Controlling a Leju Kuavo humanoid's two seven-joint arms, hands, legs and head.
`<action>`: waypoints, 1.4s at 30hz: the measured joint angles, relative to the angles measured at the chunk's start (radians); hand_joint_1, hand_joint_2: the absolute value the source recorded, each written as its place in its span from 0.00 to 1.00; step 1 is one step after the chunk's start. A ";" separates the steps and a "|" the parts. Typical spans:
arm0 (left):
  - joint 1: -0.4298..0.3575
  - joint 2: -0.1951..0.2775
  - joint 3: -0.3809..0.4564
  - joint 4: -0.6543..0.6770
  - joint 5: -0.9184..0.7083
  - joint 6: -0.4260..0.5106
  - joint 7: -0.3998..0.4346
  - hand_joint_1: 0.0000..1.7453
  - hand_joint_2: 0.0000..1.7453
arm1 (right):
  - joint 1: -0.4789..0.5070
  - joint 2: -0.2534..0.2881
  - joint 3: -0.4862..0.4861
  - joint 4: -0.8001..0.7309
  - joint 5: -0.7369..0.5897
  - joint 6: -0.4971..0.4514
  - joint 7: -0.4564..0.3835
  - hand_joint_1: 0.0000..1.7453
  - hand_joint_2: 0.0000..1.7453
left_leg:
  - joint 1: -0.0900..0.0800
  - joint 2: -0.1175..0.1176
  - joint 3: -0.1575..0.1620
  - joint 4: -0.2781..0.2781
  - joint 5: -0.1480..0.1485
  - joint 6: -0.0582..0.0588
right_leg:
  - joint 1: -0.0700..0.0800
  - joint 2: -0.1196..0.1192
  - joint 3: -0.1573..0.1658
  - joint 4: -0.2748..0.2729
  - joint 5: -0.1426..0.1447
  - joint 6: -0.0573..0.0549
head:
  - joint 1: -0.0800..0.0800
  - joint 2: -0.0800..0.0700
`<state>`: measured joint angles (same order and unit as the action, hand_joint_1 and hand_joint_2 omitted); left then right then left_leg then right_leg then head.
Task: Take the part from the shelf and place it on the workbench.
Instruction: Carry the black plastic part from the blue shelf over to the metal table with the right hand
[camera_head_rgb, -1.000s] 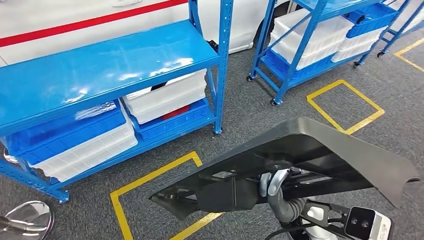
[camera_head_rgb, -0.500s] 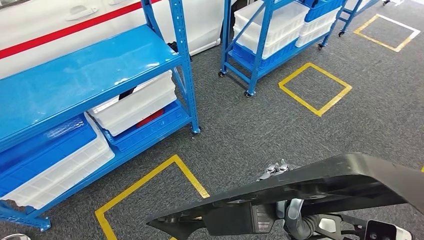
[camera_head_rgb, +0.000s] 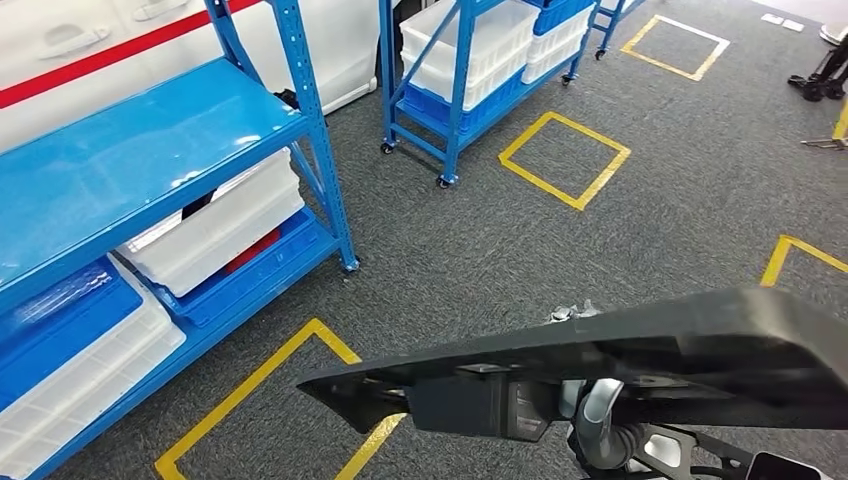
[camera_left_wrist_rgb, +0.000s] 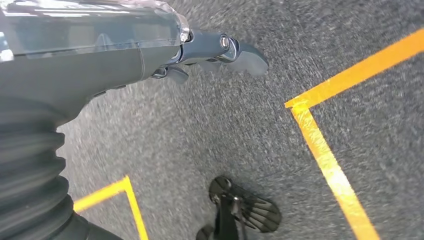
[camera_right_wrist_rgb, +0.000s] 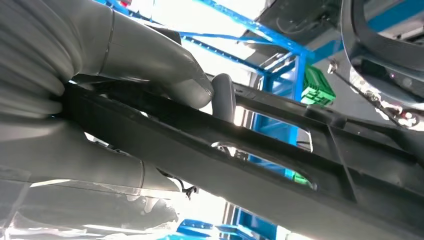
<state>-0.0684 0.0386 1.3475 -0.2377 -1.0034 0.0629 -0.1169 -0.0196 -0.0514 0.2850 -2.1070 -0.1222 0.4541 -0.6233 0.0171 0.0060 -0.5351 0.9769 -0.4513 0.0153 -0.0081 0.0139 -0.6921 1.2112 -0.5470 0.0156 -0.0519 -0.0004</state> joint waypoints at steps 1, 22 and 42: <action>0.001 0.000 -0.001 0.000 -0.003 0.000 0.000 0.00 1.00 | -0.006 -0.005 0.006 0.000 0.003 -0.007 0.000 1.00 1.00 | -0.001 0.014 -0.002 0.001 0.000 0.000 | -0.002 -0.006 -0.027 0.058 -0.022 0.004 | 0.000 0.000; -0.009 -0.009 -0.004 0.000 -0.013 -0.021 0.001 0.00 1.00 | -0.046 -0.031 0.090 -0.005 0.033 -0.062 0.000 1.00 1.00 | 0.000 -0.063 -0.019 0.060 -0.020 -0.039 | 0.005 0.079 0.116 -0.202 0.102 -0.052 | 0.000 0.000; -0.021 -0.110 -0.027 0.008 -0.034 0.009 0.046 0.00 1.00 | 0.032 -0.107 0.124 0.037 0.061 -0.094 0.001 1.00 1.00 | -0.007 0.090 0.020 0.008 -0.033 -0.040 | 0.001 -0.040 0.114 -0.213 0.099 -0.034 | 0.000 0.000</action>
<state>-0.0898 -0.0710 1.3206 -0.2300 -1.0374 0.0722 -0.0708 0.0119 -0.1587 0.4088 -2.0702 -0.0616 0.3601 -0.6226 0.0099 0.0960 -0.5148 0.9850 -0.4841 -0.0243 -0.0066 -0.0266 -0.5780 0.9984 -0.4479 -0.0180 -0.0519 -0.0004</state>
